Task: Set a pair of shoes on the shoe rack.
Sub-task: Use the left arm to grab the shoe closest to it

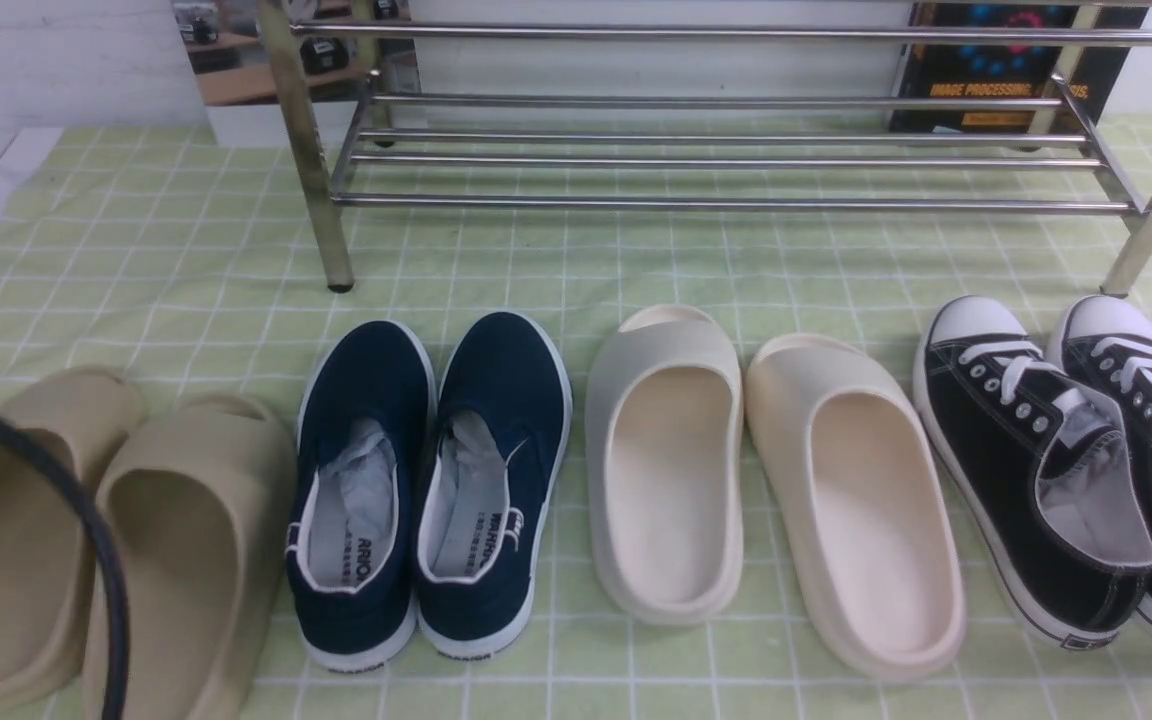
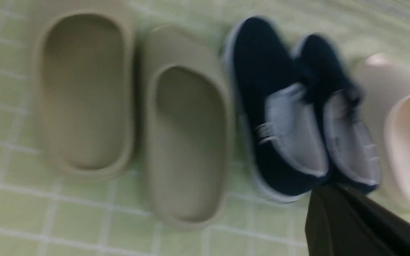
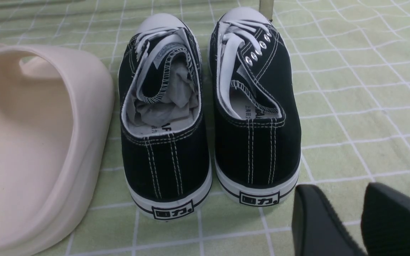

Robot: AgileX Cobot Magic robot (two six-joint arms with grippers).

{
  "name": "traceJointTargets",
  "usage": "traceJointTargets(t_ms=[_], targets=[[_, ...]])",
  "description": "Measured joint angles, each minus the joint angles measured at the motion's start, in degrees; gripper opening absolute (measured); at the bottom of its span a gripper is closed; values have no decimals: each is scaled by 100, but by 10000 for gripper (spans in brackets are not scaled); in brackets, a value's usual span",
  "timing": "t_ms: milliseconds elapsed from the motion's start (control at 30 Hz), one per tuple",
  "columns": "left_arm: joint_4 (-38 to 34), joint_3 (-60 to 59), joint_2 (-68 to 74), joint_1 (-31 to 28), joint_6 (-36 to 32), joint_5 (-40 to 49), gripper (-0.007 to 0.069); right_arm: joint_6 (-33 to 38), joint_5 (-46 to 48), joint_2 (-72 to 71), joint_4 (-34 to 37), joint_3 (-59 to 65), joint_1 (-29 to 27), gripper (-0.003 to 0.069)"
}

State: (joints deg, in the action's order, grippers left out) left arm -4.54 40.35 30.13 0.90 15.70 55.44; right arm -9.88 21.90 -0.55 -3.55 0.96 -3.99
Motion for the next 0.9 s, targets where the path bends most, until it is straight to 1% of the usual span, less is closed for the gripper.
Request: traceJointTargets(t_ms=[33, 133, 233, 267, 300, 367, 433, 500, 533, 567, 600, 667, 733, 800, 833, 900], targets=[[404, 332, 454, 0, 14, 368, -13, 0, 0, 0, 0, 0, 0, 239], [880, 872, 1249, 177, 52, 852, -13, 0, 0, 0, 0, 0, 0, 239], [934, 1227, 1952, 601, 56, 1079, -13, 0, 0, 0, 0, 0, 0, 239], [934, 1347, 2303, 852, 56, 1124, -13, 0, 0, 0, 0, 0, 0, 239], [934, 1364, 2353, 886, 56, 1130, -13, 0, 0, 0, 0, 0, 0, 239], [922, 1572, 3055, 1305, 78, 1068, -13, 0, 0, 0, 0, 0, 0, 239], [872, 1646, 3434, 1452, 192, 878, -11, 0, 0, 0, 0, 0, 0, 239], [738, 1691, 3891, 1534, 310, 668, 15, 0, 0, 0, 0, 0, 0, 239], [635, 1703, 4107, 1550, 371, 523, 50, 0, 0, 0, 0, 0, 0, 239], [611, 1703, 4107, 1550, 371, 501, 50, 0, 0, 0, 0, 0, 0, 239], [405, 1723, 4468, 1550, 402, 318, 111, 0, 0, 0, 0, 0, 0, 239], [174, 1723, 4779, 1550, 412, 37, 203, 0, 0, 0, 0, 0, 0, 239], [71, 1723, 5076, 1550, 424, -264, 295, 0, 0, 0, 0, 0, 0, 239], [68, 1723, 5346, 1550, 424, -648, 371, 0, 0, 0, 0, 0, 0, 239], [88, 1723, 5473, 1550, 424, -762, 399, 0, 0, 0, 0, 0, 0, 239], [122, 1734, 5700, 1550, 451, -941, 430, 0, 0, 0, 0, 0, 0, 239]])
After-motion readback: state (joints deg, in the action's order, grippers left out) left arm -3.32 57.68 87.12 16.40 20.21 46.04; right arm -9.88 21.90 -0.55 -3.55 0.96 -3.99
